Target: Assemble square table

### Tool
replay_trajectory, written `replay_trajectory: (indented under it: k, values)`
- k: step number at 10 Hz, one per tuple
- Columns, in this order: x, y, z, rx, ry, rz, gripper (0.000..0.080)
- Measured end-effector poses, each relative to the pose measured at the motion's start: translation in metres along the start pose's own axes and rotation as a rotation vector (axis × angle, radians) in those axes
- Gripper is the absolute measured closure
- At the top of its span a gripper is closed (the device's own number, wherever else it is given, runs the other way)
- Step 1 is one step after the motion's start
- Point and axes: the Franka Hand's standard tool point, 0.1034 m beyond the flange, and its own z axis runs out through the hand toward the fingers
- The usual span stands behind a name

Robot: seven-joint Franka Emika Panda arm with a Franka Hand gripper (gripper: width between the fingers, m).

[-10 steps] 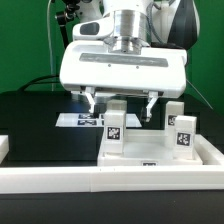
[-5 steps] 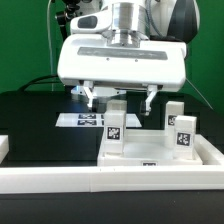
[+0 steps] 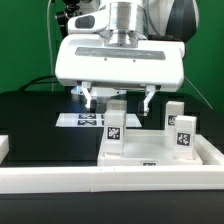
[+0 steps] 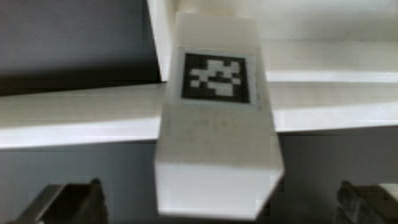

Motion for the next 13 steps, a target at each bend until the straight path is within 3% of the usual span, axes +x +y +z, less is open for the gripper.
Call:
replay_trajectory:
  k: [3, 5, 10, 11, 12, 13]
  values:
    - [-0.001, 0.002, 0.003, 0.050, -0.223, 0.026, 0.0150]
    - [0.003, 0.000, 0.001, 0.070, -0.352, 0.029, 0.0150]
    - [0.010, 0.010, 0.005, 0.057, -0.335, 0.031, 0.0150]
    - [0.010, 0.010, 0.005, 0.056, -0.336, 0.042, 0.0272]
    - [0.010, 0.007, 0.005, 0.058, -0.336, 0.042, 0.0272]
    - [0.009, 0.007, 0.005, 0.057, -0.337, 0.042, 0.0424]
